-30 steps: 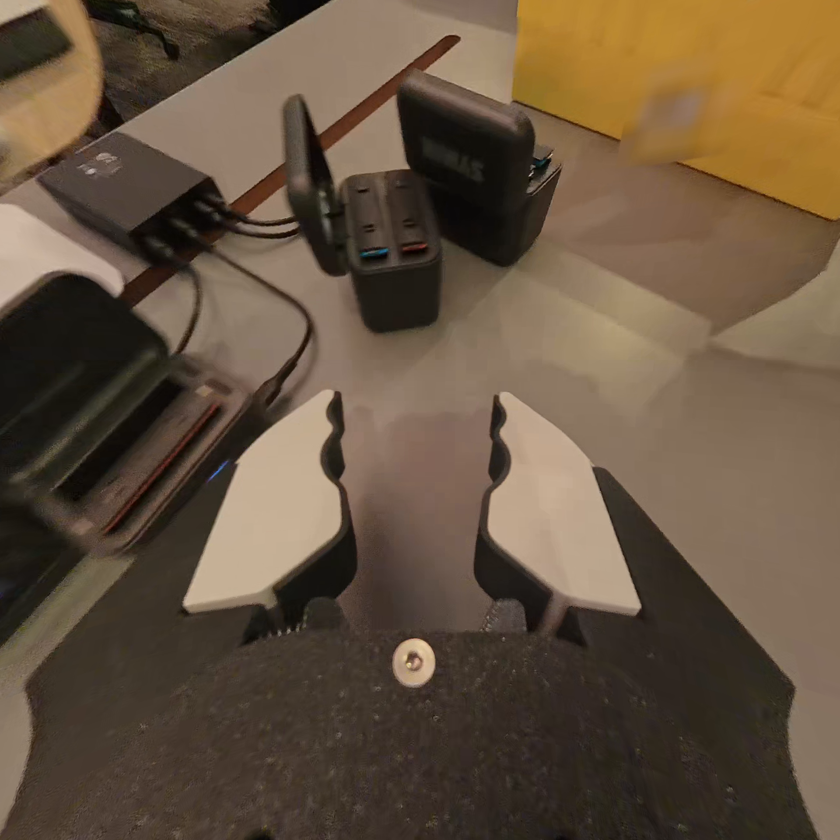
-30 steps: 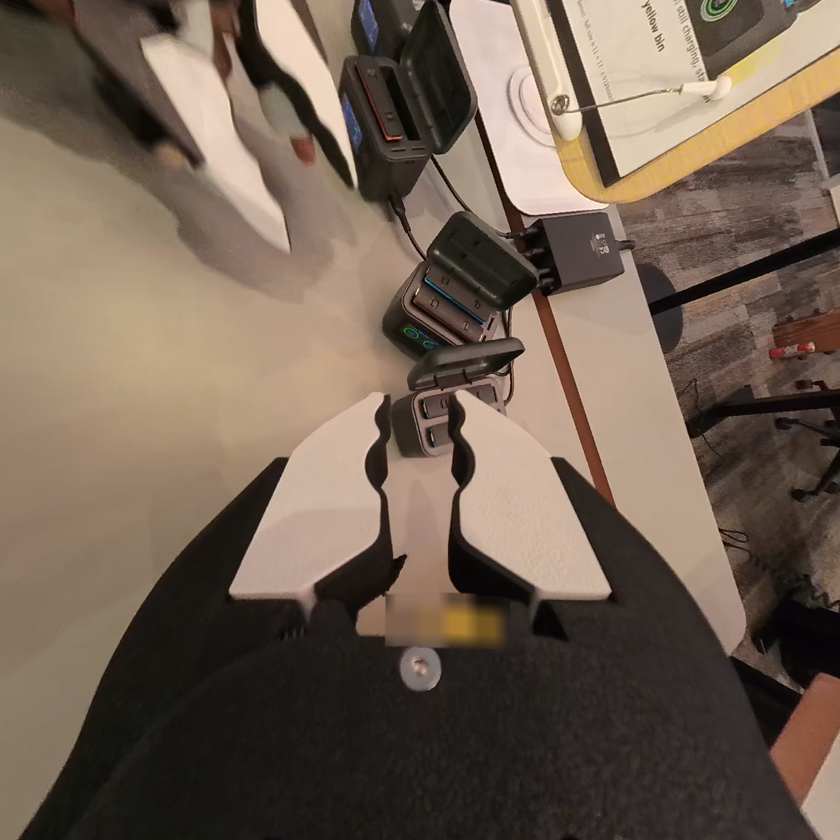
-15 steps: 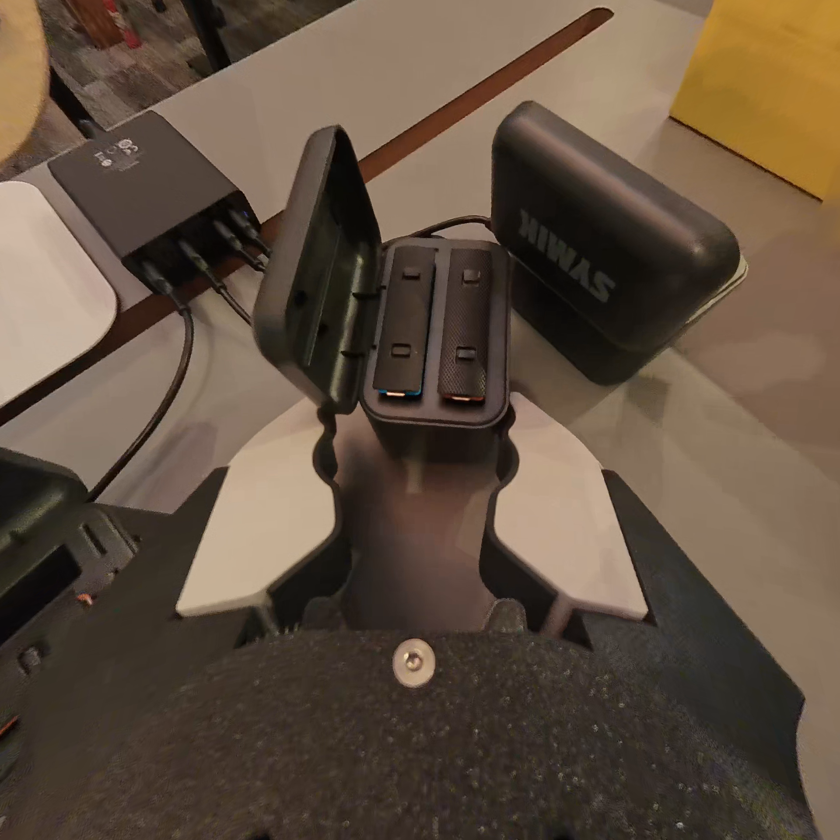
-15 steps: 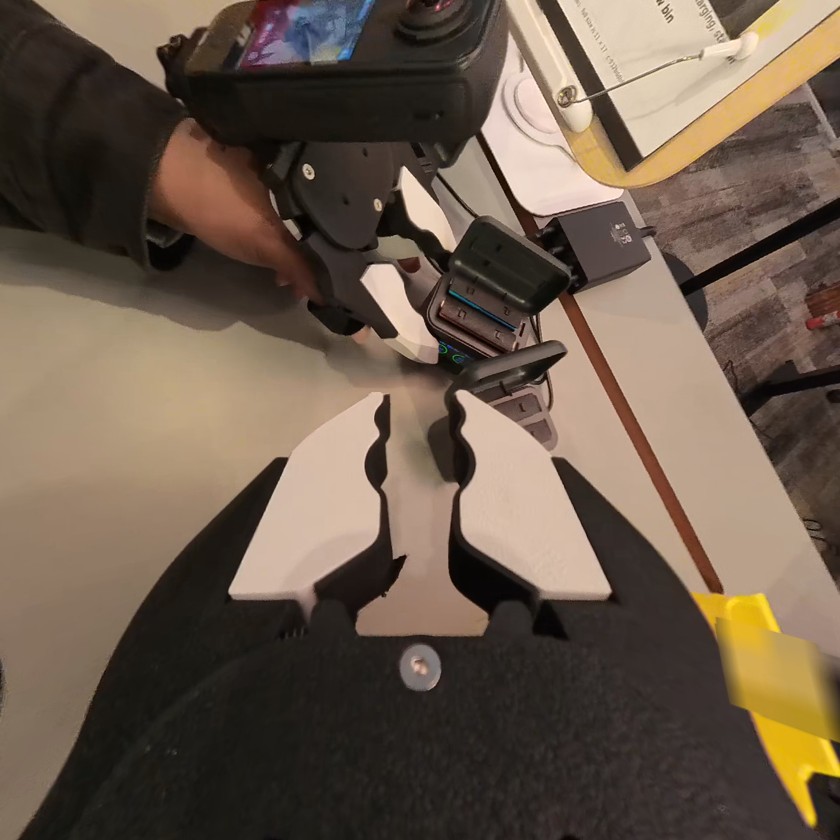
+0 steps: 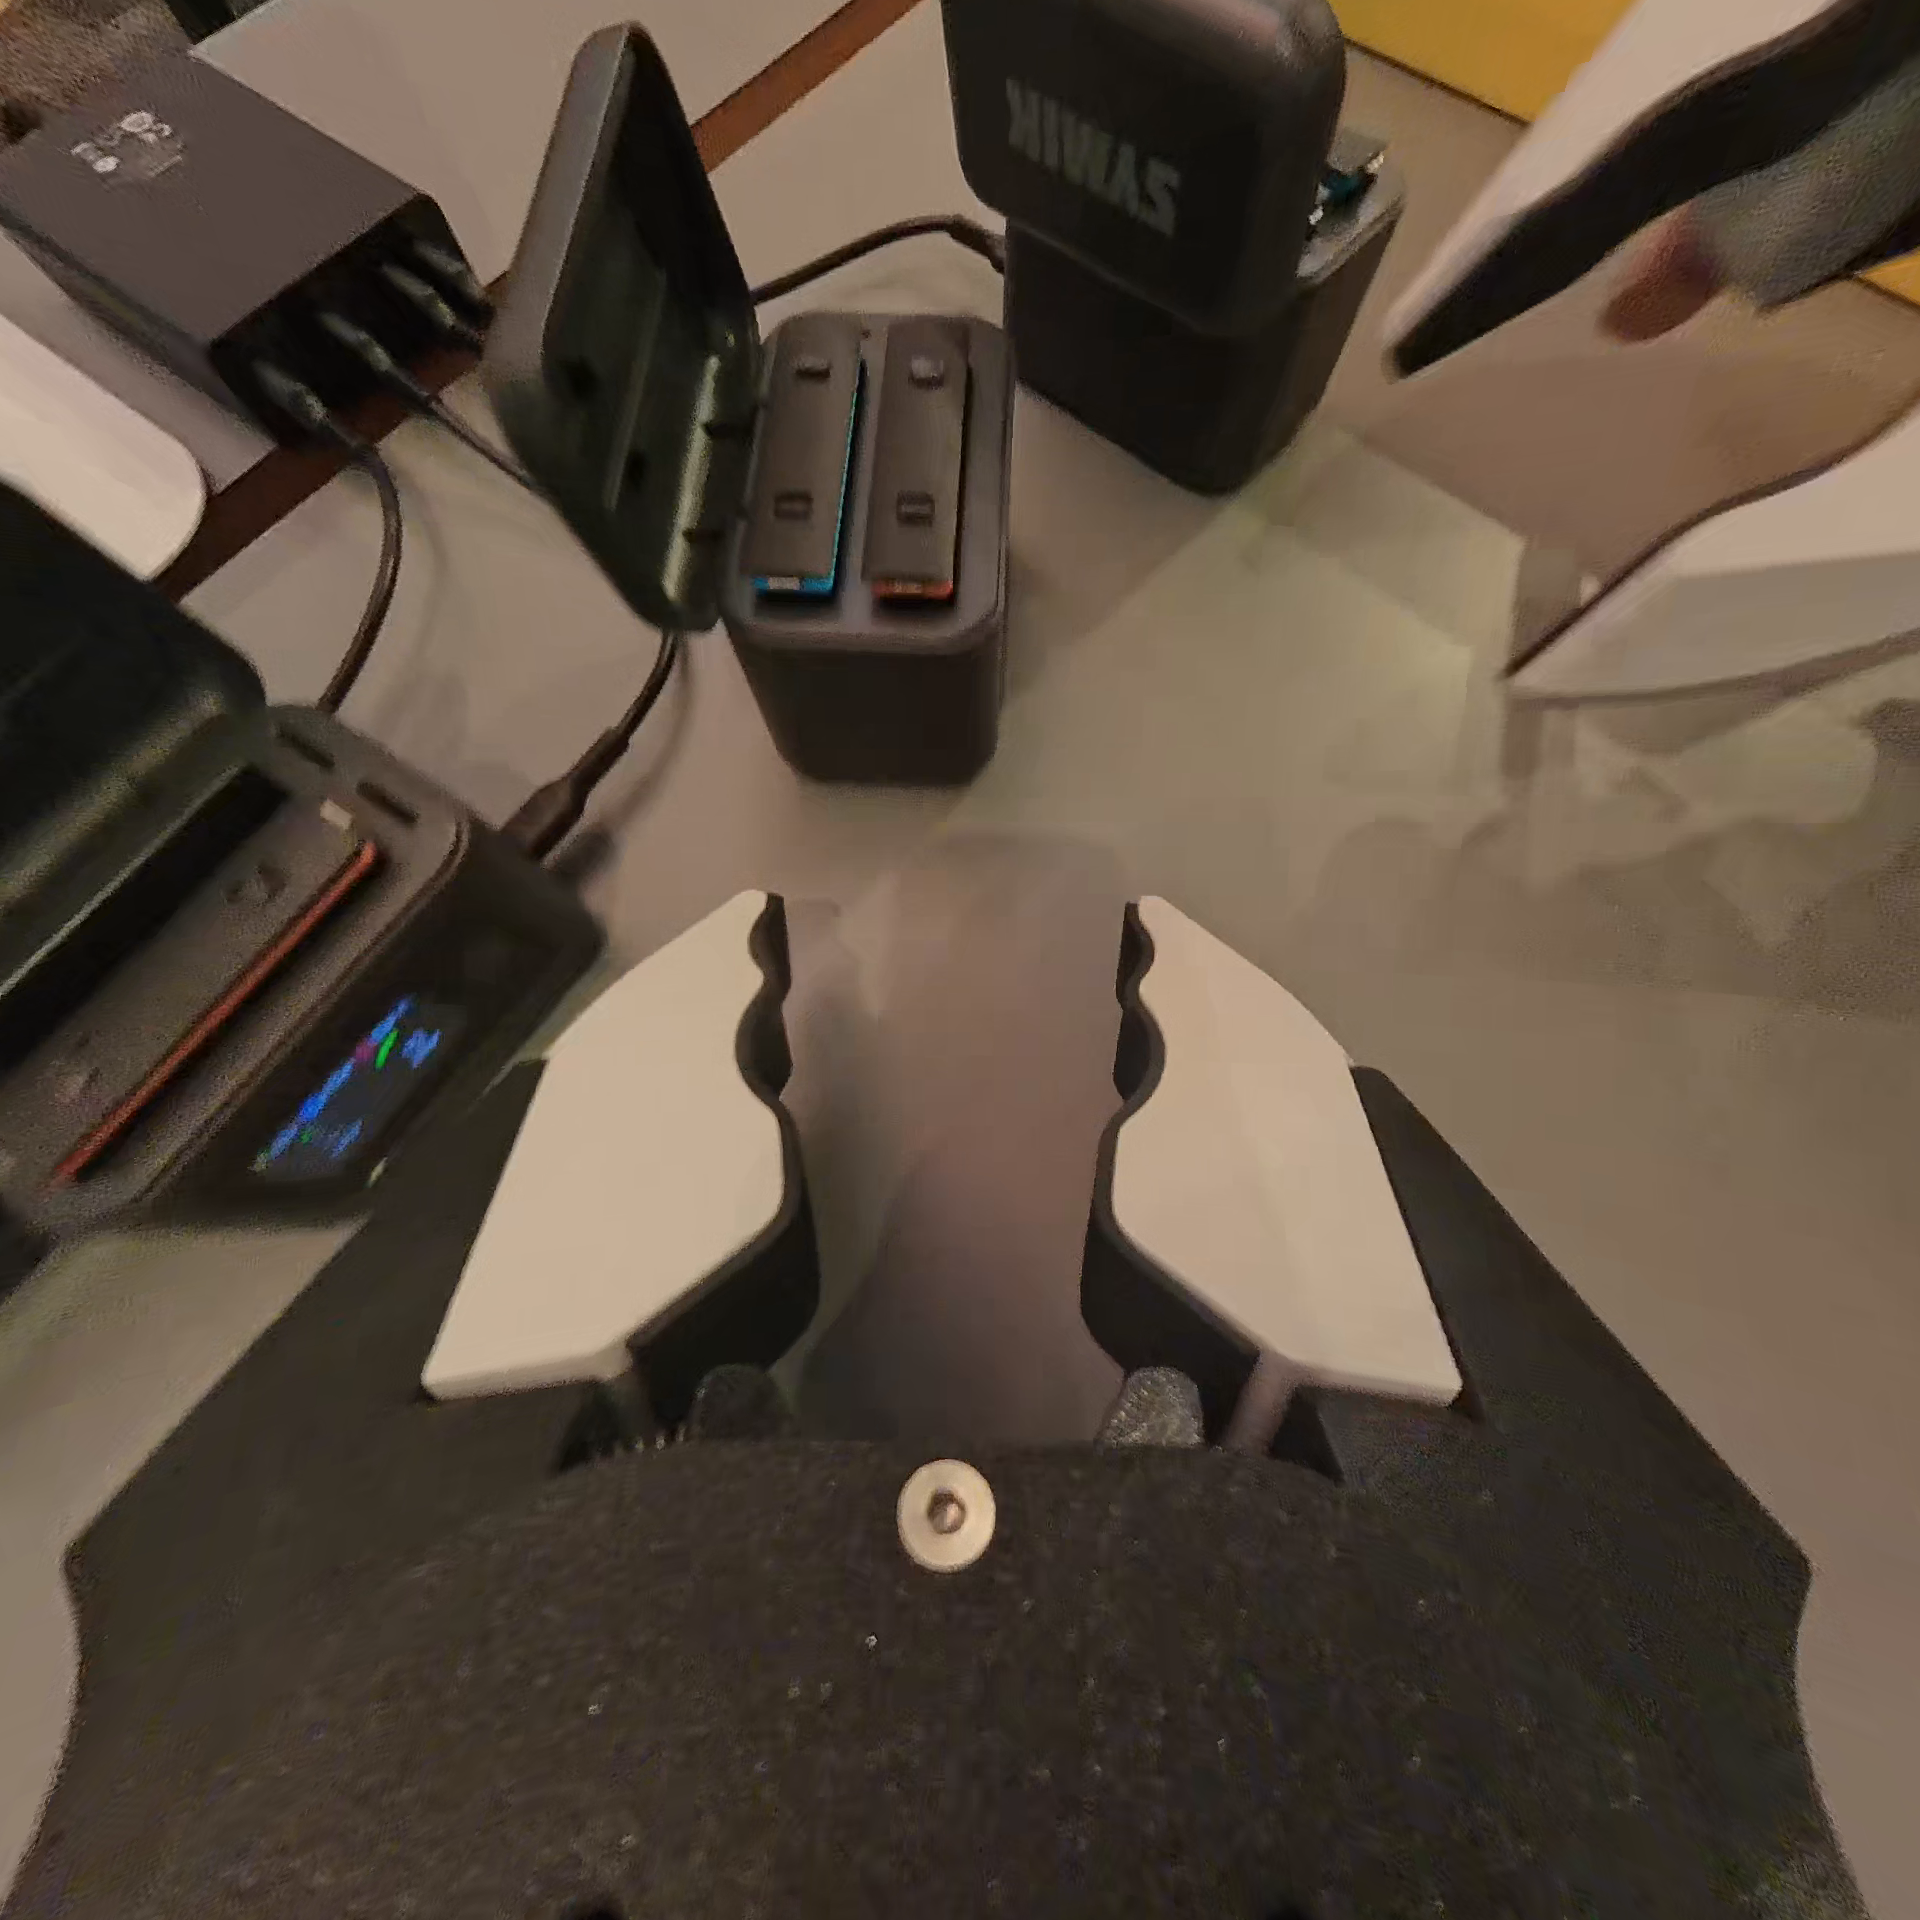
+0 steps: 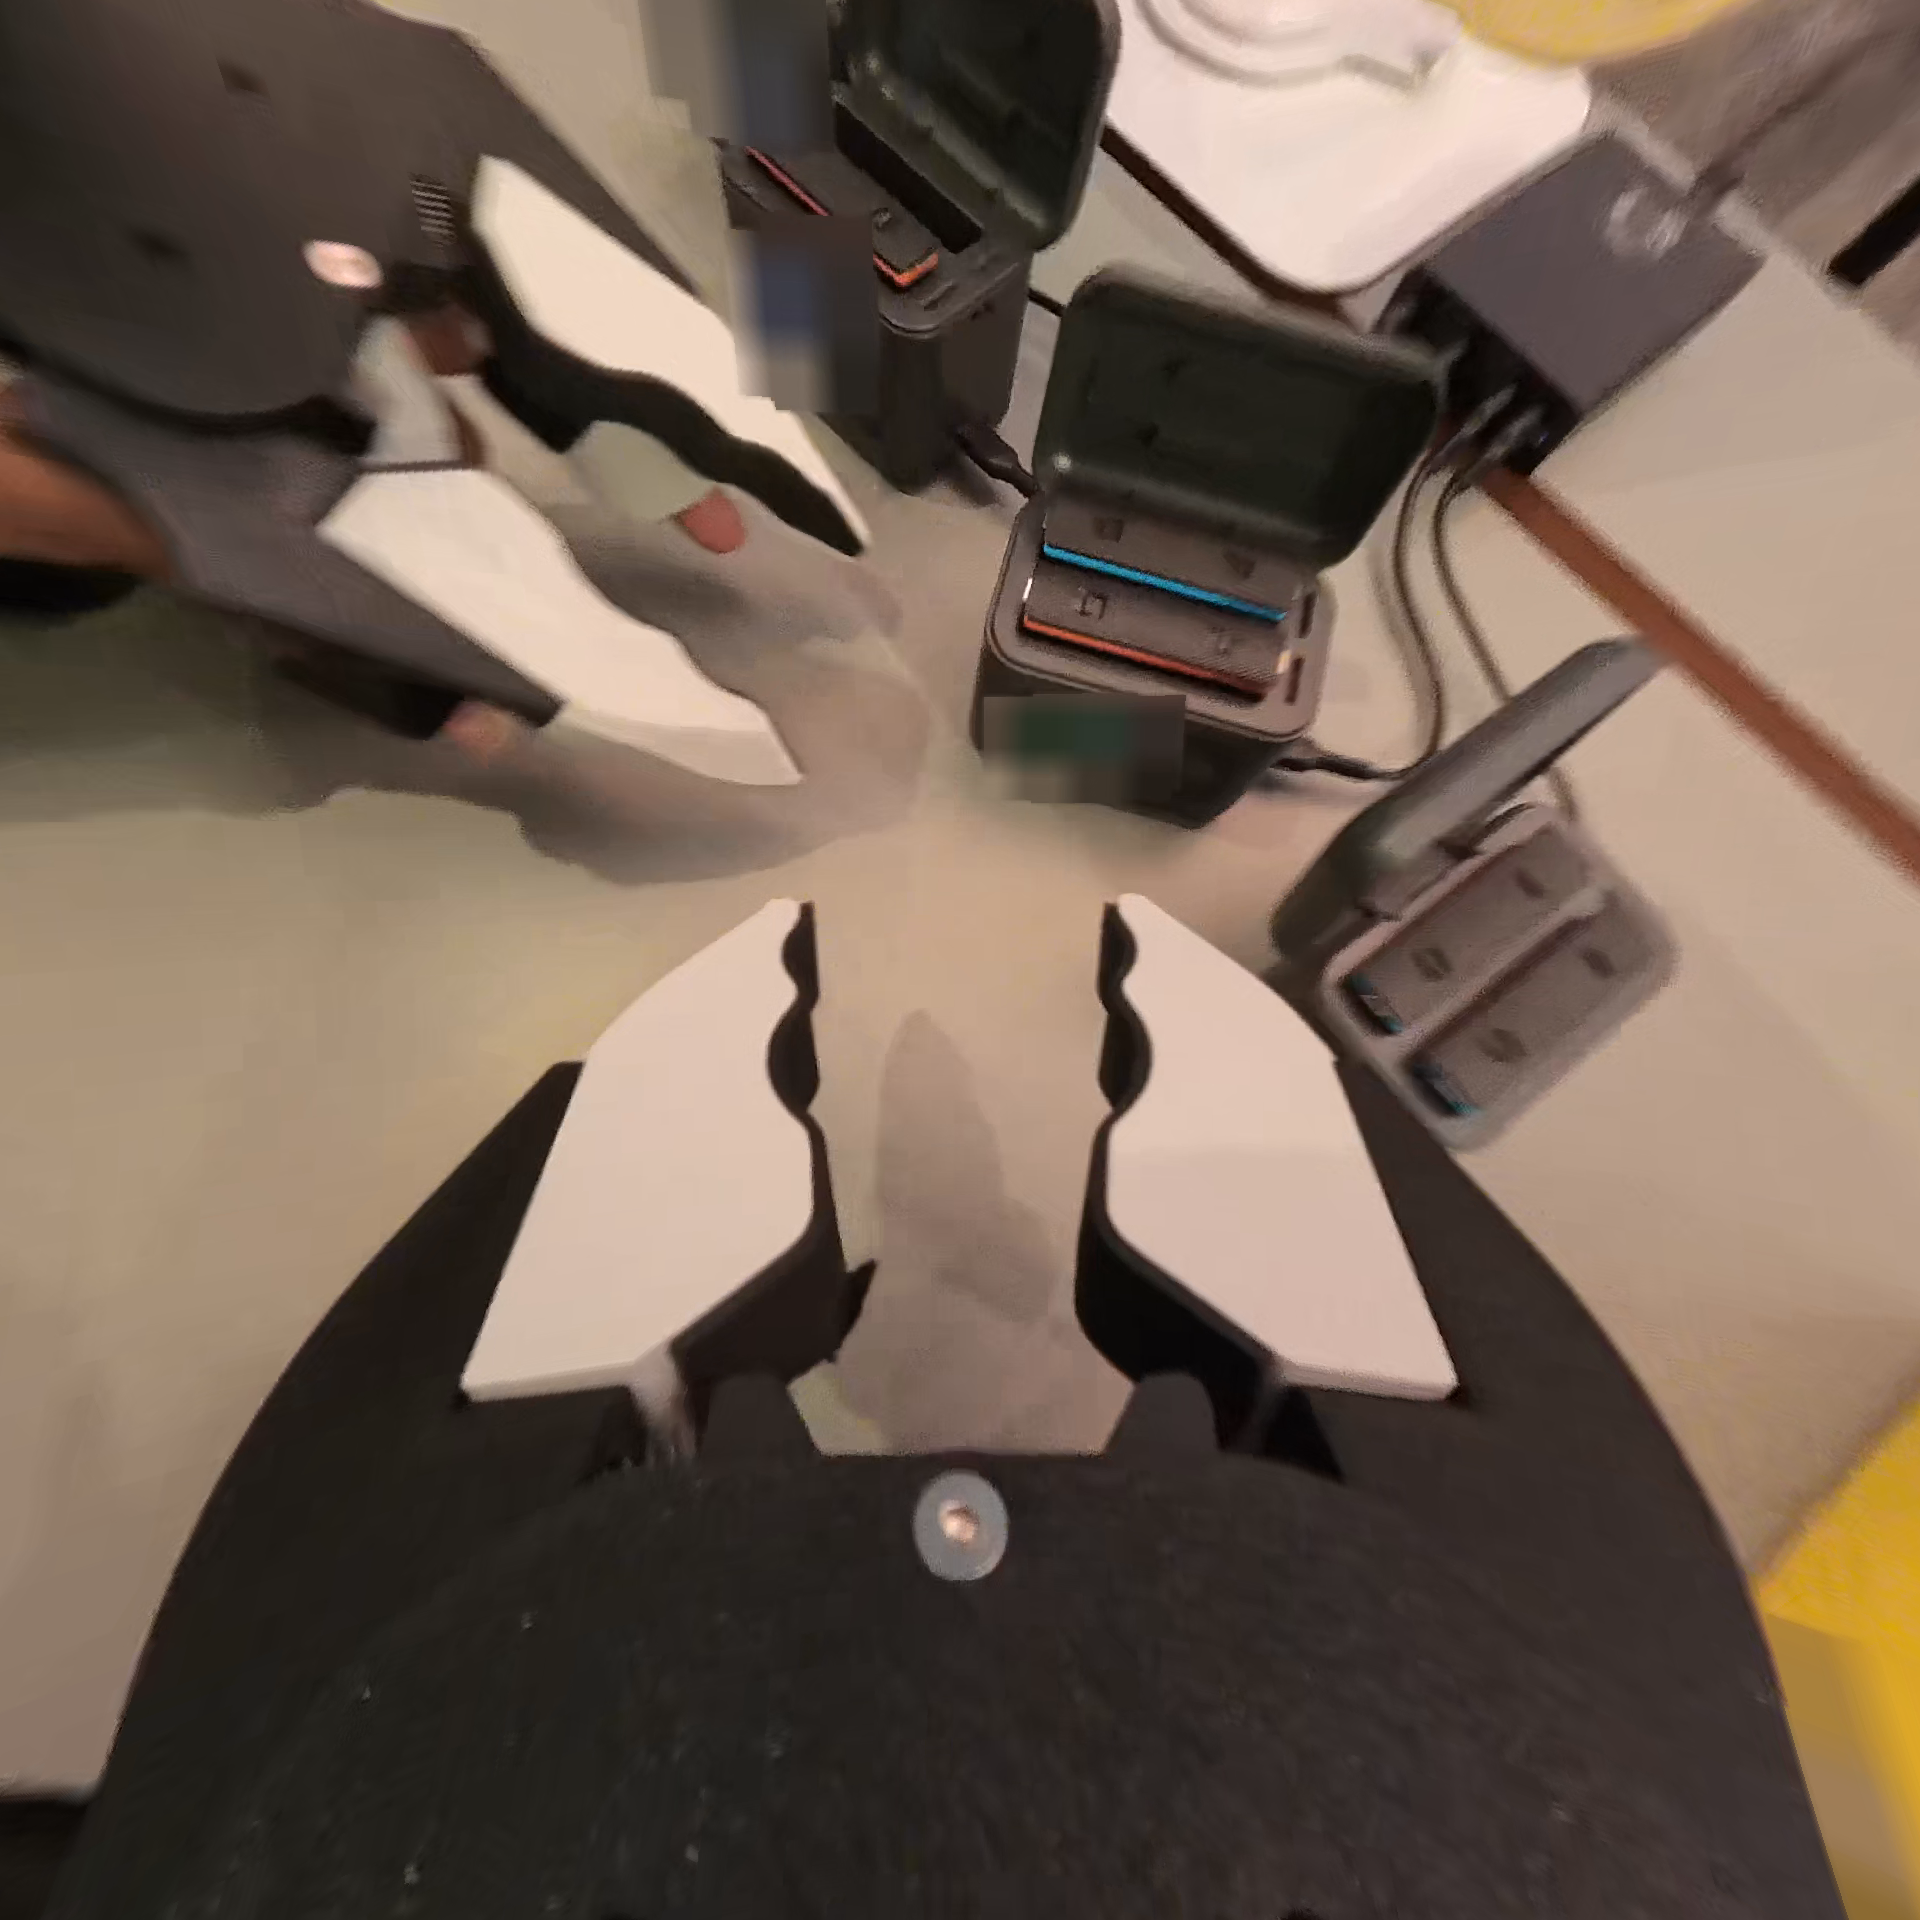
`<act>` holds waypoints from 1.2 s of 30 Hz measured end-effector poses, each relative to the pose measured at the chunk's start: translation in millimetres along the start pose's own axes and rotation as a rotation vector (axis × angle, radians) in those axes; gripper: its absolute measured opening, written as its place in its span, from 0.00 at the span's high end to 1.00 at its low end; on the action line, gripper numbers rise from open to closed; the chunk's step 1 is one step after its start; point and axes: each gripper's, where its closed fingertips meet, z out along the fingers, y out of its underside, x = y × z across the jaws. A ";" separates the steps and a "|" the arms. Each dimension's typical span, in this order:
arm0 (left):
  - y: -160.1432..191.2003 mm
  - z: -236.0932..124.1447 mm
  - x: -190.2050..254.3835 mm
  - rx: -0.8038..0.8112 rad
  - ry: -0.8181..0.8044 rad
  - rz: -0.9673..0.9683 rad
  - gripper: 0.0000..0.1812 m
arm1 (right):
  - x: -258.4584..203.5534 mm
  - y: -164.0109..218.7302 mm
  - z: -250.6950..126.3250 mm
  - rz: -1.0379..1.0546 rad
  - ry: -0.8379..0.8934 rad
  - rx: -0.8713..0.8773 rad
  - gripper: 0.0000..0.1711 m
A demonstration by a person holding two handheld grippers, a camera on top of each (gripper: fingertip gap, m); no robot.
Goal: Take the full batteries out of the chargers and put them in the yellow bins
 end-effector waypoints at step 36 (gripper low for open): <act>38.5 -76.9 -81.3 0.144 -0.221 -0.138 0.70 | -28.7 -49.1 119.0 0.602 0.325 0.155 0.46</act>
